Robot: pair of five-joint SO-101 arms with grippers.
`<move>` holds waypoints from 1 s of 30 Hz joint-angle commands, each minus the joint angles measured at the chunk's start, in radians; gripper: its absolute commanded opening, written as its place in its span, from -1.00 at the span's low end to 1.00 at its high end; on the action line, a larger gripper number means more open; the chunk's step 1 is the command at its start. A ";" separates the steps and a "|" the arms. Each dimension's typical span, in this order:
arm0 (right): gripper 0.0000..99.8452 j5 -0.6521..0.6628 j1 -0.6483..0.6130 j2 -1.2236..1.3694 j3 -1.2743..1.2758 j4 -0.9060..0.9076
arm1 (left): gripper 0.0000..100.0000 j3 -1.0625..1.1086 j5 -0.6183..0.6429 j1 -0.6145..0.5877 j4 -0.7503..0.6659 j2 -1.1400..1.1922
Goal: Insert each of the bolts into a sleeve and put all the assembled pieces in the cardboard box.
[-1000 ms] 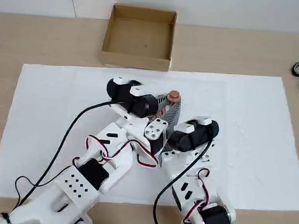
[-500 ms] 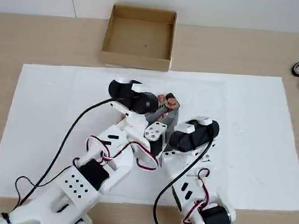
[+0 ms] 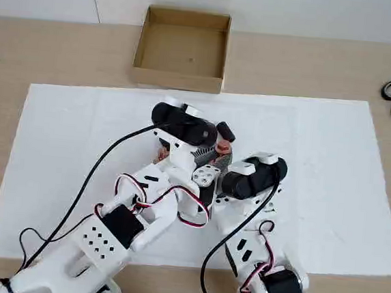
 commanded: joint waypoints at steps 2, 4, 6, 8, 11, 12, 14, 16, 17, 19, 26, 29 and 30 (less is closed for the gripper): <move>-0.99 -0.008 0.001 -0.012 -0.032 -0.024 | -0.99 -0.050 0.008 0.002 0.003 -0.008; -0.99 -0.008 0.001 -0.012 -0.032 -0.024 | -0.99 -0.042 0.006 0.002 0.003 -0.008; -0.99 -0.008 0.001 -0.012 -0.032 -0.024 | -0.99 -0.036 0.006 0.000 0.003 -0.006; -0.99 -0.008 0.001 -0.012 -0.032 -0.024 | -0.99 -0.028 0.006 0.000 0.003 -0.006; -0.99 -0.008 0.001 -0.012 -0.032 -0.024 | -0.99 -0.028 0.006 0.005 0.003 -0.006; -0.99 -0.008 0.001 -0.012 -0.032 -0.024 | -0.98 -0.028 0.006 0.005 0.003 -0.006; -0.99 -0.008 0.001 -0.012 -0.032 -0.024 | -0.98 -0.028 0.006 0.005 0.005 -0.006; -0.99 -0.008 0.001 -0.012 -0.032 -0.024 | -0.98 -0.028 0.006 0.005 0.005 -0.006; -0.99 -0.008 0.001 -0.012 -0.032 -0.024 | -0.95 -0.028 0.008 0.005 0.006 -0.006; -0.99 -0.008 0.001 -0.012 -0.032 -0.024 | -0.85 -0.030 0.009 0.005 0.023 -0.008; -0.99 -0.008 0.001 -0.012 -0.032 -0.024 | -0.84 -0.028 0.009 0.005 0.025 -0.014; -0.99 -0.008 0.001 -0.012 -0.032 -0.024 | -0.84 -0.033 0.009 -0.002 0.025 -0.015; -0.99 -0.008 0.001 -0.012 -0.032 -0.024 | -0.84 -0.033 0.009 -0.002 0.025 -0.017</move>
